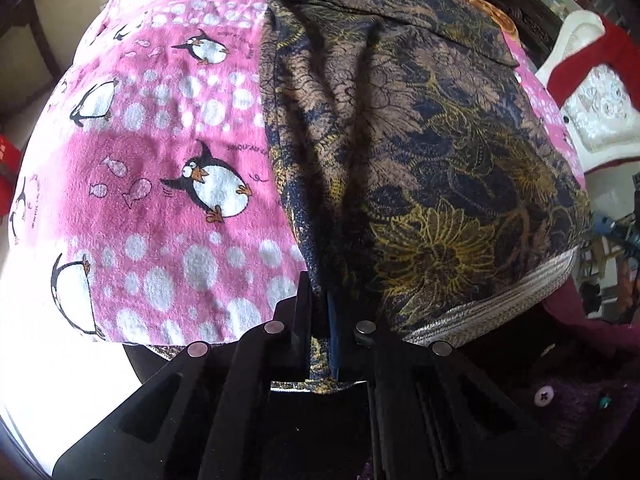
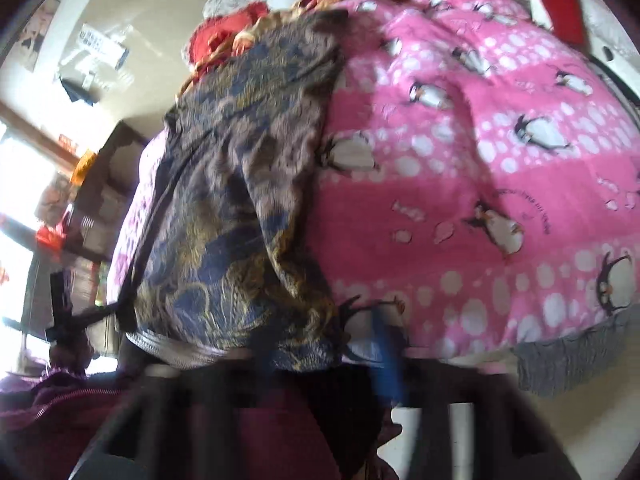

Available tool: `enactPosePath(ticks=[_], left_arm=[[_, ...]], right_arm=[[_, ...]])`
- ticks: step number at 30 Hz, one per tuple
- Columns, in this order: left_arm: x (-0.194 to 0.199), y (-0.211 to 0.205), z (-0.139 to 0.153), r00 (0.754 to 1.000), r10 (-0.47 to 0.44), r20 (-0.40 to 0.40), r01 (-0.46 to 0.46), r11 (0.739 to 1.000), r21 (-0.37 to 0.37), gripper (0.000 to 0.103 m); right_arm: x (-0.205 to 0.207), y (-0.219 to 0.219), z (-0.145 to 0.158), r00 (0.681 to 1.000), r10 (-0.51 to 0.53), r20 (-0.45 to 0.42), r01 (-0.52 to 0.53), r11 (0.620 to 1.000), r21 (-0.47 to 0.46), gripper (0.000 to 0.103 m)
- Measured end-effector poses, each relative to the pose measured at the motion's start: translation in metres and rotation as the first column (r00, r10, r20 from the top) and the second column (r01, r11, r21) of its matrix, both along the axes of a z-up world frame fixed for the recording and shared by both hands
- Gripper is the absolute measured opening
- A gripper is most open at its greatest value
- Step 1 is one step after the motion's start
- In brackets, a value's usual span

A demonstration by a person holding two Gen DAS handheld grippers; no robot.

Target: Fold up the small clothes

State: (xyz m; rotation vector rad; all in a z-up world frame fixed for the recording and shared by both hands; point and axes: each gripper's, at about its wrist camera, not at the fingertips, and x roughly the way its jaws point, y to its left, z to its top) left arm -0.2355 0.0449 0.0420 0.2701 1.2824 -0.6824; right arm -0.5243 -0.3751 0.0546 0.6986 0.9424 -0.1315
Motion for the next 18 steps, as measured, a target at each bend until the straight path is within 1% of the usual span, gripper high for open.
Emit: enactPosePath(ticks=[2,4,6,9,10,11,13,15,18], left_arm=[[0.003,0.001,-0.002,1.0,0.009,-0.006,-0.009,1.0,0.002,0.005],[0.004,-0.001,-0.006,1.0,0.022,-0.023,-0.022,1.0,0.002,0.012],[0.004,-0.001,-0.009,0.998,0.038,-0.04,-0.038,0.999,-0.009,0.02],[0.003,-0.007,-0.011,0.999,0.037,-0.025,-0.037,0.999,0.001,0.026],[0.002,-0.011,-0.012,0.999,0.033,-0.02,-0.033,0.999,0.007,0.027],[0.003,-0.012,-0.012,0.999,0.031,-0.017,-0.031,0.999,0.013,0.029],[0.002,-0.015,-0.012,0.999,0.032,-0.006,-0.031,0.999,0.031,0.029],[0.002,-0.019,-0.013,1.0,0.029,0.001,-0.029,0.999,0.042,0.03],[0.002,-0.02,-0.013,0.999,0.032,0.002,-0.032,0.998,0.046,0.035]], right_arm=[[-0.001,-0.001,0.011,0.999,0.0,0.049,0.001,1.0,-0.03,0.058],[0.003,-0.001,0.017,0.998,0.014,0.055,-0.01,0.998,-0.063,0.058],[0.009,0.0,0.014,0.997,0.041,0.062,-0.037,0.997,-0.064,0.058],[0.021,0.008,0.002,0.994,0.1,0.042,-0.097,0.994,-0.056,0.058],[0.023,0.012,-0.002,0.993,0.116,0.028,-0.114,0.991,-0.066,0.053],[0.026,0.015,-0.007,0.991,0.135,0.013,-0.134,0.988,-0.073,0.045],[0.028,0.016,-0.015,0.989,0.147,0.0,-0.147,0.987,-0.067,0.04],[0.027,0.015,-0.016,0.991,0.136,0.009,-0.135,0.989,-0.059,0.037],[0.028,0.011,-0.015,0.991,0.137,0.01,-0.137,0.99,-0.031,0.036]])
